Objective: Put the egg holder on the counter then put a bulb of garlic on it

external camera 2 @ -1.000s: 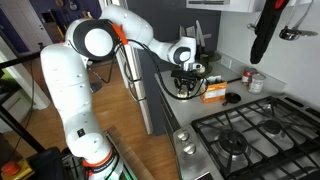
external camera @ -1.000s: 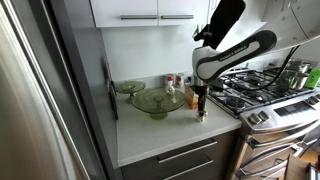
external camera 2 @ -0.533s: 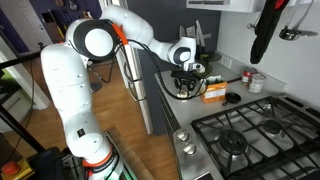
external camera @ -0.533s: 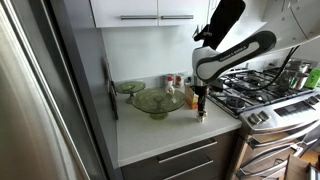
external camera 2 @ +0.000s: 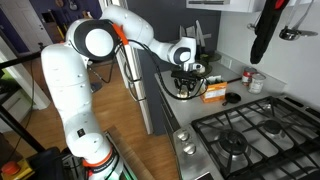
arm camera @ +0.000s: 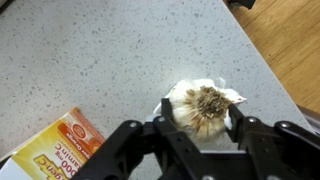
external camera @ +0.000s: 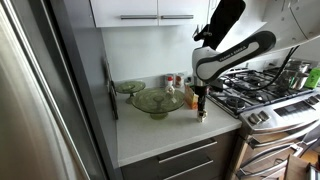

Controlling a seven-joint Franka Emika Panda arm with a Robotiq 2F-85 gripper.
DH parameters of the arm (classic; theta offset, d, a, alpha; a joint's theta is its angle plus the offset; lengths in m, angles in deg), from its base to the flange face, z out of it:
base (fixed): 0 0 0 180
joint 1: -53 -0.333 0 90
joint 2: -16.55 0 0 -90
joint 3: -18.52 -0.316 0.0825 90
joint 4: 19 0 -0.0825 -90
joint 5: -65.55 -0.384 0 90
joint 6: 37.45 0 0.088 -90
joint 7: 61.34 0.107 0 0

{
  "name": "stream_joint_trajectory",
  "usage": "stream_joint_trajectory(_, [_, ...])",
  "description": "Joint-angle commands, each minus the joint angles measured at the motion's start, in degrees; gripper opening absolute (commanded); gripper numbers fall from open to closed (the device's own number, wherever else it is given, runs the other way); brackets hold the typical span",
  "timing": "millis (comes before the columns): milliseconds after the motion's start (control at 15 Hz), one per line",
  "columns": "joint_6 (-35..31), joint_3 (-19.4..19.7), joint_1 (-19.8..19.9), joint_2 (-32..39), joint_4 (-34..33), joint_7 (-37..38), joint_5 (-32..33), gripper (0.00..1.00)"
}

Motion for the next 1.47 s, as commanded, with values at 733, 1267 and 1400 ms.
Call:
stream_joint_trajectory(733, [-1.21,0.02,0.80,0.52,0.23,0.42,-0.27,1.00])
stream_joint_trajectory(1267, [1.37,0.15,1.52,-3.91,0.97,-0.32,-3.70,1.00])
stream_joint_trajectory(1400, [2.40,0.52,1.70,-7.12,2.01,0.28,-5.13,1.00])
